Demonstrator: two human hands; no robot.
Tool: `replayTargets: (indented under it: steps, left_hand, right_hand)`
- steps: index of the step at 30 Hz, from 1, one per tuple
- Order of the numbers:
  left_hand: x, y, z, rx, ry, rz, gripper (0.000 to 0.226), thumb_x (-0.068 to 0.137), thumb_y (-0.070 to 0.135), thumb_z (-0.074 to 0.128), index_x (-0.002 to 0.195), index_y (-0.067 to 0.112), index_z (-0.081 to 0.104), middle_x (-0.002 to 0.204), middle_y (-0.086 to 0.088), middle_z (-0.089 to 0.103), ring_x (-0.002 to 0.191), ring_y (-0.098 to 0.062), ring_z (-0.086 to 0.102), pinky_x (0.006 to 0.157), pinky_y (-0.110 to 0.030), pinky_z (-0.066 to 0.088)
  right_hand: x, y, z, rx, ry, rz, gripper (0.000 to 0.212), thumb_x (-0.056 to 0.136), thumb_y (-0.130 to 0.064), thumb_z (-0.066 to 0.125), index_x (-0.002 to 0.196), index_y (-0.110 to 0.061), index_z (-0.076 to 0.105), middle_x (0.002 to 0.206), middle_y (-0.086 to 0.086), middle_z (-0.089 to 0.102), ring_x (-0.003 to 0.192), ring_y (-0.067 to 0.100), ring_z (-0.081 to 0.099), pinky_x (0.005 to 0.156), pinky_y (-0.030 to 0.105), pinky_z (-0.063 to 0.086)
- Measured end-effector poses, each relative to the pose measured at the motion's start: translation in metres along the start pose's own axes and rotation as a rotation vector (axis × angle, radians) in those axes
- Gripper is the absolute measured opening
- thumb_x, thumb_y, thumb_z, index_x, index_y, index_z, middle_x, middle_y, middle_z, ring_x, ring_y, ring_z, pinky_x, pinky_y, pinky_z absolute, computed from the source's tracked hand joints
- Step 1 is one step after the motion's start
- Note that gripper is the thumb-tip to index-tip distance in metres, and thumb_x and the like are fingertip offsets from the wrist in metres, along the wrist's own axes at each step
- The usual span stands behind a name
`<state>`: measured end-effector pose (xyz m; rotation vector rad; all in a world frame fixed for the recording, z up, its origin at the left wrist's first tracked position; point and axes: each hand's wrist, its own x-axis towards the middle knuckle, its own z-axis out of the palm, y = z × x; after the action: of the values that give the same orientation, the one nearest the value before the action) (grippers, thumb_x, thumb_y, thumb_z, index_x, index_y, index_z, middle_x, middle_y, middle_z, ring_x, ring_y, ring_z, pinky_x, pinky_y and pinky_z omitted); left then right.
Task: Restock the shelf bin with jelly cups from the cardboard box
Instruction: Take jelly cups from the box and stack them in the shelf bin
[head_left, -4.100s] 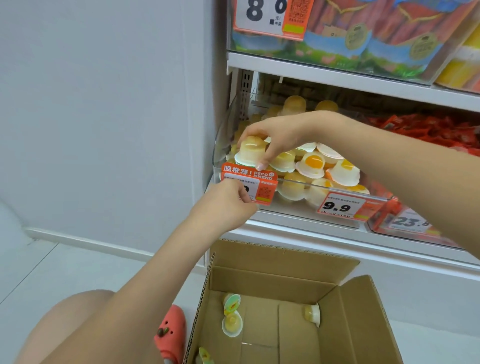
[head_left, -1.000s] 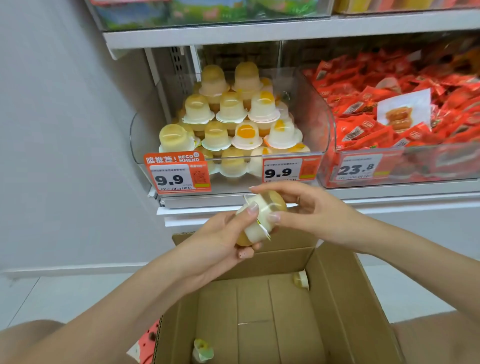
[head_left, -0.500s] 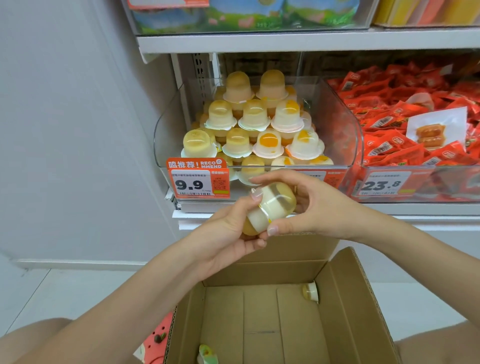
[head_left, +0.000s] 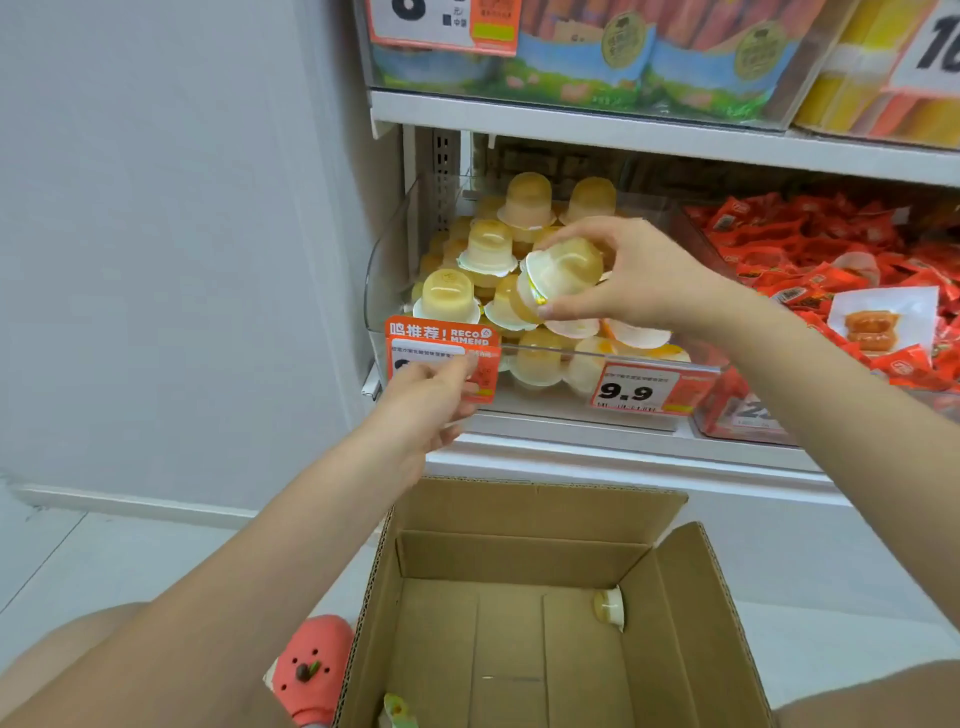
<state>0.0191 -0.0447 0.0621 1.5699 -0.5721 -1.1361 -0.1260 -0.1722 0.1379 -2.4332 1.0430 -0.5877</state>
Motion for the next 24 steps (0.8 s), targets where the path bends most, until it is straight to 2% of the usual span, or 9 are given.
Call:
replayTargets:
  steps: [3,6,9,12,15,18,21,24]
  left_hand:
    - [0.003,0.001,-0.005,-0.044,-0.024,-0.082,0.008,0.090,0.025,0.062,0.089,0.018,0.059,0.093,-0.002,0.066,0.076,-0.013,0.059,0.067,-0.026,0.048]
    - [0.001,-0.001,-0.006,-0.057,-0.085,-0.131,0.014,0.085,0.024,0.069,0.094,0.018,0.061,0.094,-0.001,0.066,0.080,-0.014,0.061,0.061,-0.024,0.047]
    - [0.000,-0.004,-0.008,-0.023,-0.124,-0.120,0.017,0.082,0.024,0.072,0.093,0.018,0.061,0.098,-0.001,0.068,0.085,-0.015,0.063,0.063,-0.024,0.047]
    - [0.001,-0.005,-0.008,-0.013,-0.135,-0.125,0.022,0.080,0.023,0.074,0.097,0.018,0.060,0.100,-0.002,0.068,0.085,-0.015,0.064,0.065,-0.024,0.048]
    - [0.000,-0.006,-0.008,-0.017,-0.138,-0.127,0.025,0.079,0.022,0.075,0.100,0.017,0.061,0.099,-0.002,0.067,0.084,-0.014,0.064,0.065,-0.024,0.048]
    - [-0.002,-0.006,-0.008,-0.027,-0.156,-0.143,0.024,0.079,0.021,0.075,0.098,0.017,0.061,0.095,-0.001,0.066,0.082,-0.014,0.063,0.064,-0.024,0.048]
    - [-0.004,-0.008,-0.009,-0.015,-0.178,-0.150,0.025,0.080,0.020,0.074,0.101,0.016,0.062,0.093,-0.001,0.065,0.082,-0.015,0.063,0.066,-0.024,0.049]
    - [-0.003,-0.010,-0.010,-0.006,-0.189,-0.151,0.024,0.080,0.020,0.074,0.099,0.016,0.060,0.094,-0.002,0.065,0.083,-0.016,0.063,0.068,-0.025,0.049]
  right_hand:
    - [0.026,-0.002,0.005,-0.246,-0.216,-0.064,0.063,0.064,-0.039,0.085,0.120,-0.029,0.059,0.131,-0.007,0.053,0.122,0.013,0.046,0.088,0.023,0.033]
    - [0.036,-0.004,0.014,-0.344,-0.337,-0.095,0.067,0.065,-0.037,0.085,0.124,-0.029,0.056,0.128,-0.008,0.051,0.110,0.008,0.041,0.085,0.022,0.030]
    - [0.041,-0.010,0.016,-0.398,-0.401,-0.121,0.067,0.066,-0.034,0.085,0.126,-0.032,0.055,0.129,-0.009,0.048,0.113,0.009,0.040,0.086,0.023,0.030]
    - [0.044,-0.012,0.017,-0.414,-0.459,-0.118,0.068,0.067,-0.033,0.084,0.127,-0.035,0.053,0.126,-0.011,0.044,0.112,0.008,0.037,0.080,0.021,0.034]
    - [0.052,-0.014,0.020,-0.434,-0.500,-0.090,0.074,0.065,-0.037,0.085,0.130,-0.035,0.050,0.136,-0.007,0.044,0.120,0.014,0.041,0.089,0.028,0.035]
    - [0.057,-0.017,0.021,-0.470,-0.543,-0.051,0.078,0.065,-0.040,0.084,0.134,-0.036,0.046,0.141,-0.006,0.041,0.114,0.014,0.040,0.090,0.031,0.036]
    - [0.056,-0.019,0.016,-0.470,-0.570,-0.039,0.074,0.068,-0.038,0.083,0.133,-0.039,0.046,0.144,-0.006,0.038,0.121,0.018,0.040,0.090,0.031,0.035]
    - [0.054,-0.020,0.009,-0.468,-0.603,-0.036,0.066,0.072,-0.027,0.082,0.127,-0.044,0.049,0.142,-0.009,0.037,0.116,0.013,0.036,0.090,0.031,0.033]
